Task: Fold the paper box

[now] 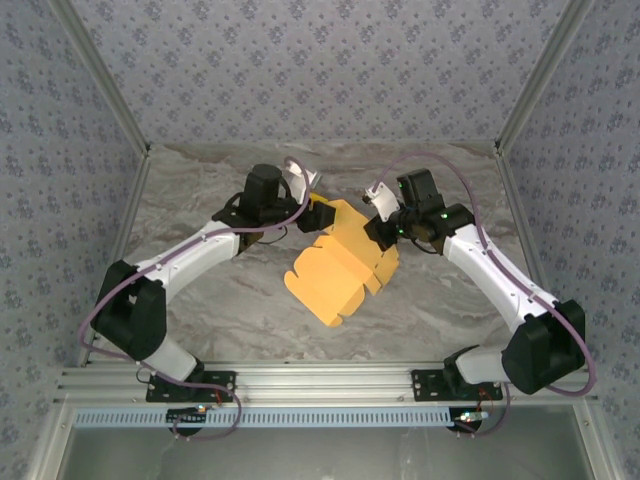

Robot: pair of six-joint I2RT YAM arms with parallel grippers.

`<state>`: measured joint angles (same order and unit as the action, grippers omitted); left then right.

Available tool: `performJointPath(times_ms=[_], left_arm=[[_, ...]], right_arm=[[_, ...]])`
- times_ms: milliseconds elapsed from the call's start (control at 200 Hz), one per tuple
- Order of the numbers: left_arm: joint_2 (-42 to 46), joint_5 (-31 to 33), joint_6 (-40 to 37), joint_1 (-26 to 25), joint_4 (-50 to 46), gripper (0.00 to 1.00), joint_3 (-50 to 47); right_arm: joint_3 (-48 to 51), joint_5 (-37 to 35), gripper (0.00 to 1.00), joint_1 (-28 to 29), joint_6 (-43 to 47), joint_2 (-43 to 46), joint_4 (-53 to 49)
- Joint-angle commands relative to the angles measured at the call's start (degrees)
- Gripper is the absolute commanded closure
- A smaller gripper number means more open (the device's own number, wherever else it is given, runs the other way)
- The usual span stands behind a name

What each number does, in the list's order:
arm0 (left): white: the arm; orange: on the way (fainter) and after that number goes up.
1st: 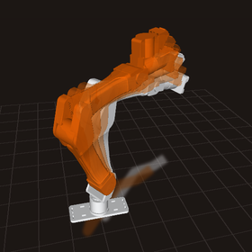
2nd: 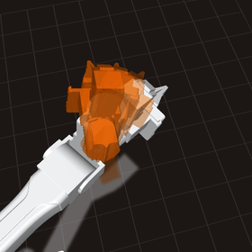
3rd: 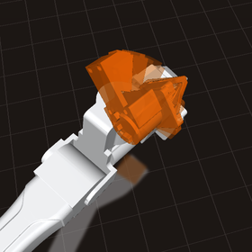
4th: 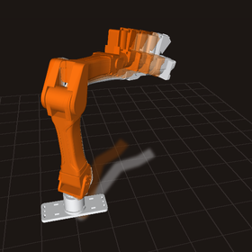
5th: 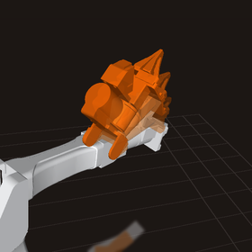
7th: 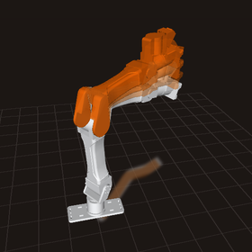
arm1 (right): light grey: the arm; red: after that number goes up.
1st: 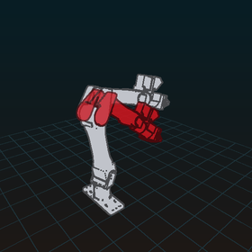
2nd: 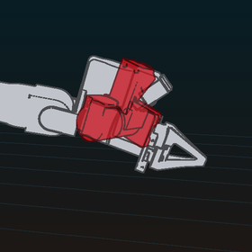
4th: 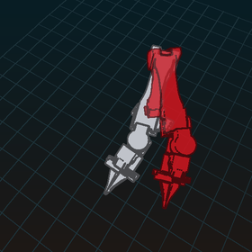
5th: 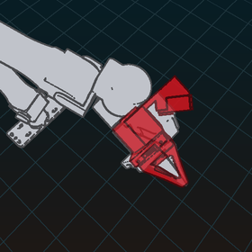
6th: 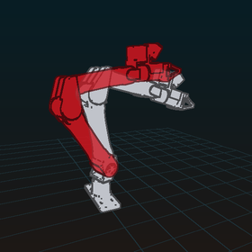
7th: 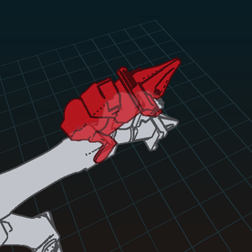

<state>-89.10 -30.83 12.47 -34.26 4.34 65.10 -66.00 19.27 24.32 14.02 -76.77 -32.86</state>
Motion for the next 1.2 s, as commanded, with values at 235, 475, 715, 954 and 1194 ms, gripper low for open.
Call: performJointPath(times_ms=[235, 475, 715, 954, 1194], left_arm=[[0.0, -7.1, -0.3, -1.4, 1.0, 0.56, 1.7], [-1.9, -7.4, 0.7, -1.8, 2.2, 0.56, 2.1], [-2.7, -9.1, 2.3, -2.1, 4.5, 0.55, 2.3], [4.7, -4.8, 1.9, -0.8, 2.9, 0.52, -3.1], [15.2, 3.2, 2.7, 2.8, 1.3, 0.47, -12.5]], right_arm=[[-1.8, 1.1, 1.00, 0.1, -0.7, -0.8, -0.6], [-1.7, 3.1, 1.00, 0.2, -1.5, -0.6, 0.4], [-0.7, 4.3, 1.00, 0.3, -1.6, -0.3, 1.6], [-0.6, -2.4, 1.00, 0.3, 3.5, 1.4, 0.1], [1.4, -10.1, 1.00, 2.6, 12.9, 1.3, 3.2]])
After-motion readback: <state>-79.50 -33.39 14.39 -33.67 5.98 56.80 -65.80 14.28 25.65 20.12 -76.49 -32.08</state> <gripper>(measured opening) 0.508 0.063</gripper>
